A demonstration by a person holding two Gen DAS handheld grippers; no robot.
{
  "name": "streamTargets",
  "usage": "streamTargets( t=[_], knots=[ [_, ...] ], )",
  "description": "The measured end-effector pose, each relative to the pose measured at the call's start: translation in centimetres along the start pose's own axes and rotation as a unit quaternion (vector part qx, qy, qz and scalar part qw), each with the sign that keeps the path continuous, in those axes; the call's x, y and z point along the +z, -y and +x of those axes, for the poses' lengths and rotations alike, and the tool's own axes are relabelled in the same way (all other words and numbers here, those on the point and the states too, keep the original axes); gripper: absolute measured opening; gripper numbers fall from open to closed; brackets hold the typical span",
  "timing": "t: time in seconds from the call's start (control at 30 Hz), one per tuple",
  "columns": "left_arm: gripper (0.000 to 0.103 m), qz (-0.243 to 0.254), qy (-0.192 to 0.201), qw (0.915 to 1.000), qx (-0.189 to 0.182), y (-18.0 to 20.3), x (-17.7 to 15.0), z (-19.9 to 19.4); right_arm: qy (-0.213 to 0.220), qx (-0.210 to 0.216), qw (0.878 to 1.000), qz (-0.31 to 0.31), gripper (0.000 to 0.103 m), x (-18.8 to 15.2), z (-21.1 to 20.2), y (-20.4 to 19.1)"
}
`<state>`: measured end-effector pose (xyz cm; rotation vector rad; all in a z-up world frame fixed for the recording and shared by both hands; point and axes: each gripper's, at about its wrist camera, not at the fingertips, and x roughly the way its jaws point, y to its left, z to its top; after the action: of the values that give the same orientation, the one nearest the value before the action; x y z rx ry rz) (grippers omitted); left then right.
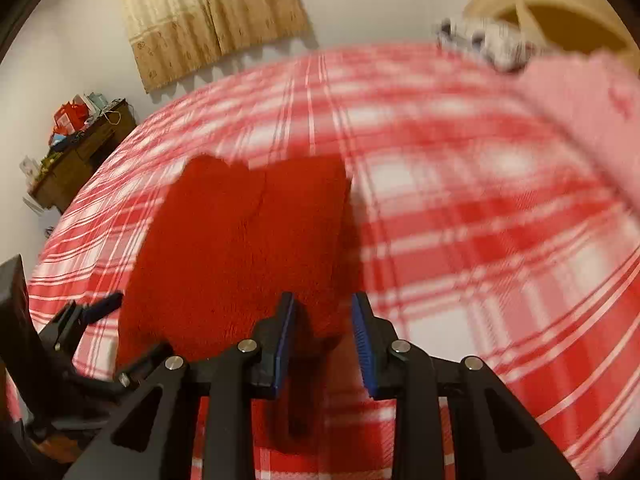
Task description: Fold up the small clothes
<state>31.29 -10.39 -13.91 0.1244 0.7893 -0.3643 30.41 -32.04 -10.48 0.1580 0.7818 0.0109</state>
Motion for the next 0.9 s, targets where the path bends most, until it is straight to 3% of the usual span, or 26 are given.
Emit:
streamTargets(
  t=[0.07,0.2,0.33,0.4,0.47,0.57,0.63,0.9],
  knots=[
    [0.100,0.001,-0.003,1.0000,-0.001,0.1,0.0,0.1,0.026,0.047,0.999,-0.003,0.031,1.3,-0.7,-1.0],
    [0.101,0.005,-0.006,1.0000,-0.001,0.2,-0.1,0.1,-0.004,0.134,0.991,-0.014,0.031,3.0,1.4,-3.0],
    [0.102,0.005,-0.010,0.9999,-0.002,0.3,-0.1,0.2,-0.044,0.113,0.992,-0.020,0.031,3.2,4.4,-3.3],
    [0.103,0.004,-0.012,0.9999,-0.003,0.2,-0.1,0.3,-0.063,0.084,0.994,-0.015,0.031,3.0,6.1,-2.1],
    [0.103,0.003,-0.014,0.9999,-0.006,0.3,-0.1,0.4,-0.076,0.085,0.993,0.003,0.031,2.5,6.9,-0.7],
    [0.103,0.006,-0.012,0.9999,-0.005,0.5,0.0,0.2,-0.073,0.101,0.992,0.027,0.028,2.1,7.0,0.9],
    [0.103,0.009,-0.009,0.9999,-0.004,0.6,0.0,0.2,-0.070,0.094,0.993,0.023,0.019,2.0,7.0,0.7],
    [0.103,0.007,-0.004,0.9999,-0.006,0.6,0.3,-0.6,-0.062,0.082,0.995,0.009,0.014,1.5,6.9,0.6]
  ],
)
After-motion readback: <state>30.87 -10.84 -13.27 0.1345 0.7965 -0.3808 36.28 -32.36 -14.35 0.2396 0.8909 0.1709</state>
